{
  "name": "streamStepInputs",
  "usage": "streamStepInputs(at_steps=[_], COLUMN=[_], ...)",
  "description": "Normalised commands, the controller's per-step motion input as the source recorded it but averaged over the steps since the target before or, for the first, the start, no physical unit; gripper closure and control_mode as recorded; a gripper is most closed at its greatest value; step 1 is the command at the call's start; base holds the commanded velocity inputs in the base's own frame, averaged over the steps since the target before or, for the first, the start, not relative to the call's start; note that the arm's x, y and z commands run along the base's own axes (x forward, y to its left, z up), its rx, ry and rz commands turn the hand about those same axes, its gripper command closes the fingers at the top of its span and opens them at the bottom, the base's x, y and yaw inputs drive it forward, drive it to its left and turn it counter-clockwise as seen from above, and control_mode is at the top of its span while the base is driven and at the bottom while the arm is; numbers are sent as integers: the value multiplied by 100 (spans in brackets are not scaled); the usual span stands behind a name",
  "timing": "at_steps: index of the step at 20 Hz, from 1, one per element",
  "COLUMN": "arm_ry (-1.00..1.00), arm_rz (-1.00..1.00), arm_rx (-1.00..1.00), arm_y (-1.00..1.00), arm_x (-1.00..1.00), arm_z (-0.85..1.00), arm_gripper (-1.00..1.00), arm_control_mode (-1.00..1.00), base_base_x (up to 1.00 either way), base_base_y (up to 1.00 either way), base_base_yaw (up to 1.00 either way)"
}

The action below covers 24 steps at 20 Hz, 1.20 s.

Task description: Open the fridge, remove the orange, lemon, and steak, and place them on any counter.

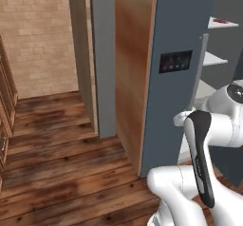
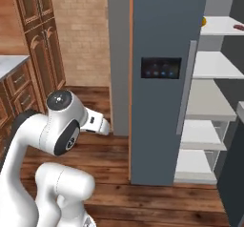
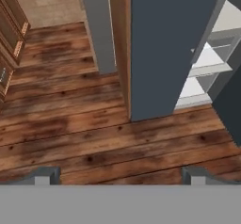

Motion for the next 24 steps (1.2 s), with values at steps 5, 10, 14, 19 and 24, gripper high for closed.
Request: streamStepInputs(at_steps=[5, 10, 14, 19, 24], arm_ry=[0, 0, 0, 0, 0], arm_rz=[0, 0, 0, 0, 0], arm_rx=[0, 0, 0, 0, 0], arm_y=[0, 0, 0, 0, 0], arm_x=[0, 0, 0, 0, 0], arm_z=[0, 0, 0, 0, 0], arm_gripper=[-100, -100, -100, -100, -100], arm_control_mode=[100, 100, 100, 100, 100], base_base_x=[78, 52, 46, 38, 49], base_base_y=[-73, -87, -74, -67, -25], base_base_yaw=[17, 9, 4, 3, 0])
